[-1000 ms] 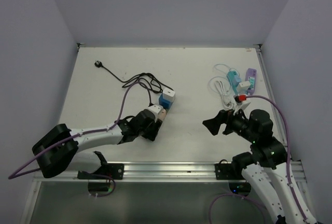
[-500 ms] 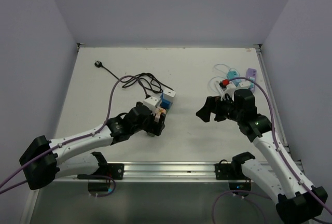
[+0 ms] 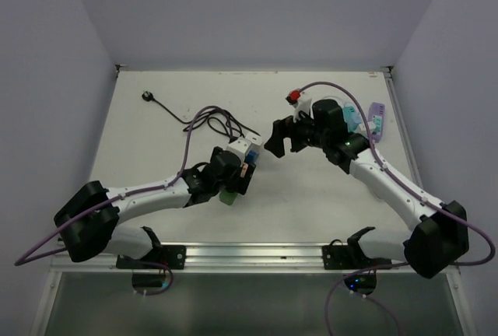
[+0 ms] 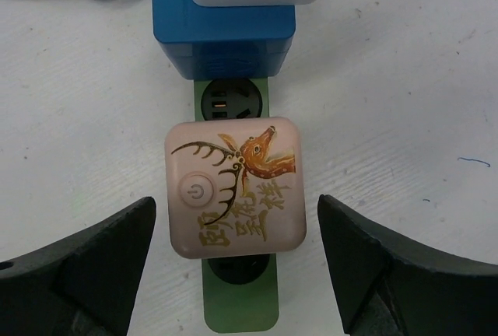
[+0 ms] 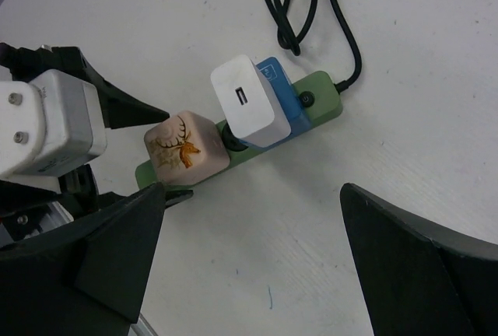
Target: Pull the plug off the socket
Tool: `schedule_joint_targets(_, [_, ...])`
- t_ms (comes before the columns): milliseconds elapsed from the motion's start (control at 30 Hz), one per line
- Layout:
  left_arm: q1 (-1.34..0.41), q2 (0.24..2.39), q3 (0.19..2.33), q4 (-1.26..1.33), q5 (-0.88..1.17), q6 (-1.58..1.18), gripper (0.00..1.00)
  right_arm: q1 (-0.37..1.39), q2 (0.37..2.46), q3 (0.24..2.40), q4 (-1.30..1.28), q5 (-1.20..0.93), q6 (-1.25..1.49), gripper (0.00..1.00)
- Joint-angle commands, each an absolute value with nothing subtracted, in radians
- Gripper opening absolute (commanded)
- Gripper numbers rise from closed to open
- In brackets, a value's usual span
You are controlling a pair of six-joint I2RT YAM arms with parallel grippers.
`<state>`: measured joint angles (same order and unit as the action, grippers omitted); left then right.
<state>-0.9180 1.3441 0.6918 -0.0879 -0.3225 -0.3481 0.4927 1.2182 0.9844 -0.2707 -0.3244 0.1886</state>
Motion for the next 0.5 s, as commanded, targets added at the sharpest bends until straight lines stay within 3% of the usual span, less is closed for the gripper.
schedule_joint_targets(0, [-0.893,1.347,0.706,0.026,-0.373,-0.34,0.88,0.526,1.314,1.054,-0.195,-0.276,0.118,0.99])
schedule_joint_targets(300, [-0.856,1.341,0.612,0.186,-0.242,-0.316,0.81,0.554,1.465,1.083,-0.094,-0.304,0.083,0.97])
schedule_joint_targets(467, [-0.854,1.371,0.603,0.206,-0.242,-0.302,0.68,0.575,1.551,1.115,-0.058,-0.308,0.058,0.93])
